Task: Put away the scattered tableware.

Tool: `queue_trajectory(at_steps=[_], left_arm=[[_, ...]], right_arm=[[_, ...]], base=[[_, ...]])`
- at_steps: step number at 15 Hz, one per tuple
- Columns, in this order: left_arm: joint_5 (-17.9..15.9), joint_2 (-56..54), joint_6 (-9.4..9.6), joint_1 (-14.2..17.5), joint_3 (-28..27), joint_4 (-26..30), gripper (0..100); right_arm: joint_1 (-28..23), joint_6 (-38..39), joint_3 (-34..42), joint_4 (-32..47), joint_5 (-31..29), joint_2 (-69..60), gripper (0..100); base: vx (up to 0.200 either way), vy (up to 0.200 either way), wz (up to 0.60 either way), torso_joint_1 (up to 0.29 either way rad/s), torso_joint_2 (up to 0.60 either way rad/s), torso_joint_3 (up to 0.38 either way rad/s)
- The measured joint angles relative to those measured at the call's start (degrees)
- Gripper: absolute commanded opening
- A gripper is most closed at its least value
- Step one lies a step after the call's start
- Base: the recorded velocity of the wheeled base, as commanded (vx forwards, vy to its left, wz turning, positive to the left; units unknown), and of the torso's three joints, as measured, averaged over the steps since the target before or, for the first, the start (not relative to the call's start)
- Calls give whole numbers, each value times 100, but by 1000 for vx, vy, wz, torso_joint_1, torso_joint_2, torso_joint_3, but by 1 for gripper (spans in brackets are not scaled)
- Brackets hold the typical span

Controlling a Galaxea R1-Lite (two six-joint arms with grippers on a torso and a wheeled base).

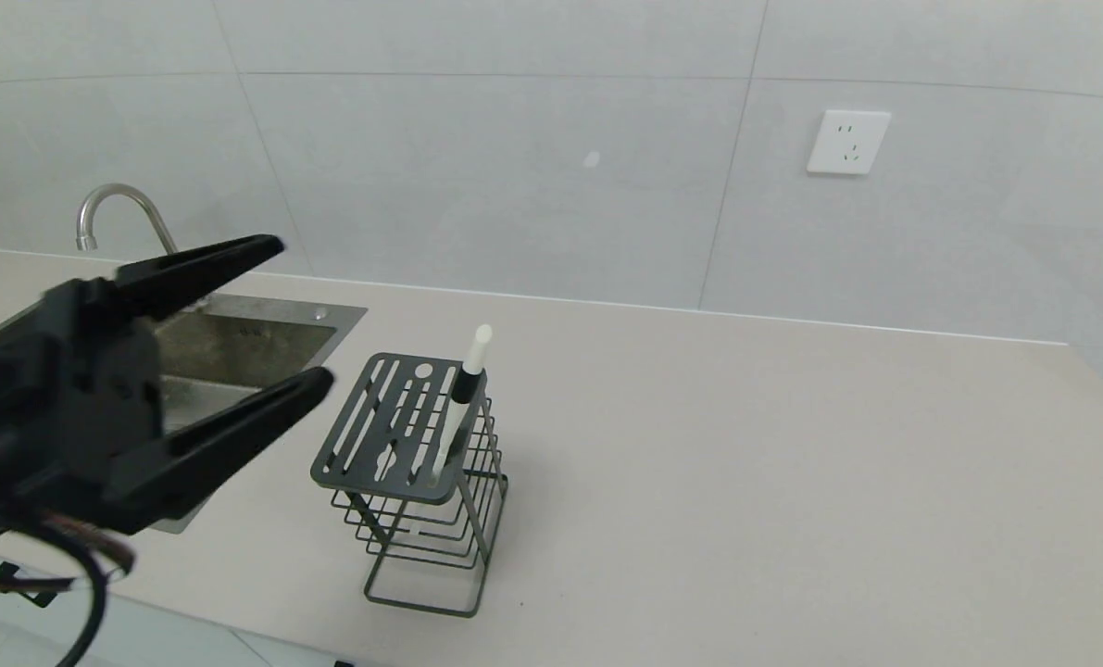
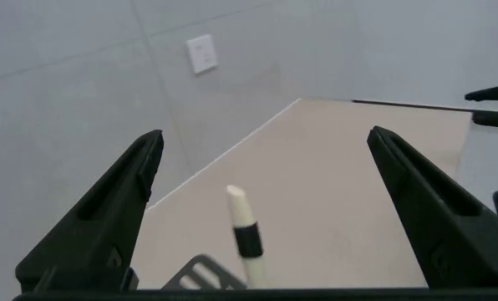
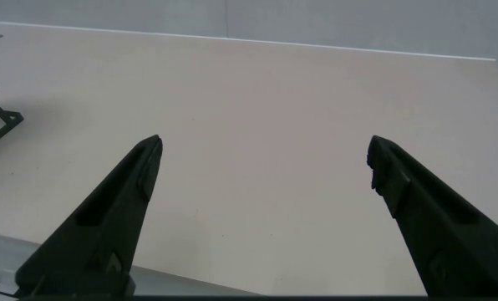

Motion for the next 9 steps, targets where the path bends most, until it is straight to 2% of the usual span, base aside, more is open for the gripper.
queue_trajectory(at_steps=[2, 3, 4, 5, 7, 9], left_arm=[[16, -1157, -296, 460, 669, 106, 100], [68, -1780, -395, 631, 923, 334, 100], [161, -2601, -502, 820, 1154, 851, 100], [238, -3357, -581, 948, 1270, 1508, 100], [383, -4896, -735, 1213, 1442, 3189, 100], [512, -5965, -1035, 1449, 1696, 4862, 100]], right_arm=[[0, 0, 0, 0, 2, 0, 100], [-2, 0, 0, 0, 0, 0, 100], [-2, 0, 0, 0, 0, 0, 100], [-2, -2, 0, 0, 2, 0, 100], [-2, 0, 0, 0, 0, 0, 100], [-2, -2, 0, 0, 0, 0, 100]], base=[[0, 0, 0, 0, 0, 0], [0, 0, 0, 0, 0, 0], [0, 0, 0, 0, 0, 0], [0, 0, 0, 0, 0, 0], [0, 0, 0, 0, 0, 0], [0, 0, 0, 0, 0, 0]])
